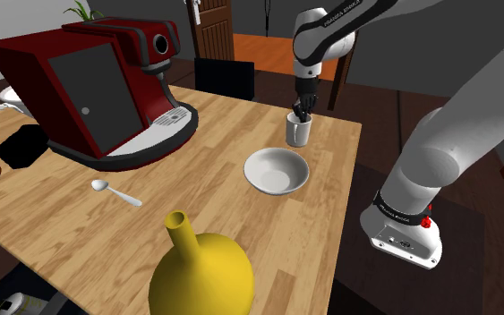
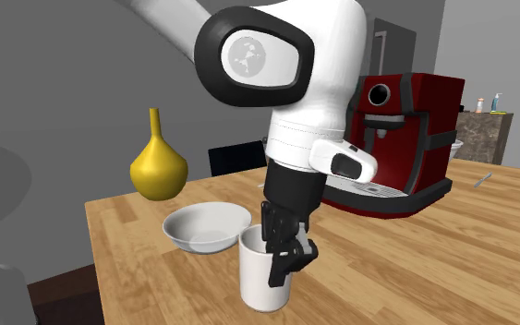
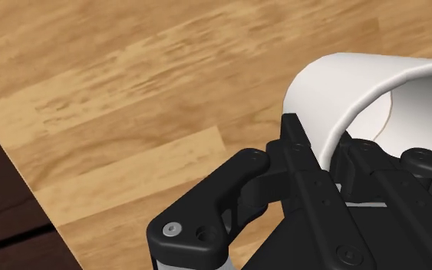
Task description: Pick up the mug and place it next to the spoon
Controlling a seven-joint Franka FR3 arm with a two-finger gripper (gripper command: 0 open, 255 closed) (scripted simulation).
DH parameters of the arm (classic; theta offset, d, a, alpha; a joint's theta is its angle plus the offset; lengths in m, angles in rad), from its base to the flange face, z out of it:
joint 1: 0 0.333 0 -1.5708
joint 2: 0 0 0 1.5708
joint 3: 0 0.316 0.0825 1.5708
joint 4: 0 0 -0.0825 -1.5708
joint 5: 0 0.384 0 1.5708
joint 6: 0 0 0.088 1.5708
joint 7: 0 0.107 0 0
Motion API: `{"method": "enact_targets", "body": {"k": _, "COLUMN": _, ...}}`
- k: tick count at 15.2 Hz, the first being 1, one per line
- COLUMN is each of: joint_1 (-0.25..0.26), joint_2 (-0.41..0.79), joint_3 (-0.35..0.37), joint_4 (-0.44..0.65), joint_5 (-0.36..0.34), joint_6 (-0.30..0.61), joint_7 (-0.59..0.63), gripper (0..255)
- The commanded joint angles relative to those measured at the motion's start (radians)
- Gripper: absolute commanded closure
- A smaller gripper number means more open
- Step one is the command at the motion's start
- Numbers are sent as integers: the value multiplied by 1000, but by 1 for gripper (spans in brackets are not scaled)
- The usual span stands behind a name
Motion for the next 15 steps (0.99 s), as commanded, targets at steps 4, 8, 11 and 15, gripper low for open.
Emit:
{"method": "enact_targets", "body": {"k": 4, "joint_1": 0, "joint_2": -35, "joint_3": 7, "joint_4": 40, "joint_5": -3, "joint_6": -74, "joint_7": 9, "gripper": 255}}
{"method": "enact_targets", "body": {"k": 8, "joint_1": -1, "joint_2": -61, "joint_3": 11, "joint_4": 74, "joint_5": -6, "joint_6": -134, "joint_7": 14, "gripper": 255}}
{"method": "enact_targets", "body": {"k": 11, "joint_1": -1, "joint_2": -77, "joint_3": 14, "joint_4": 101, "joint_5": -7, "joint_6": -177, "joint_7": 18, "gripper": 255}}
{"method": "enact_targets", "body": {"k": 15, "joint_1": -1, "joint_2": -95, "joint_3": 18, "joint_4": 141, "joint_5": -7, "joint_6": -235, "joint_7": 21, "gripper": 255}}
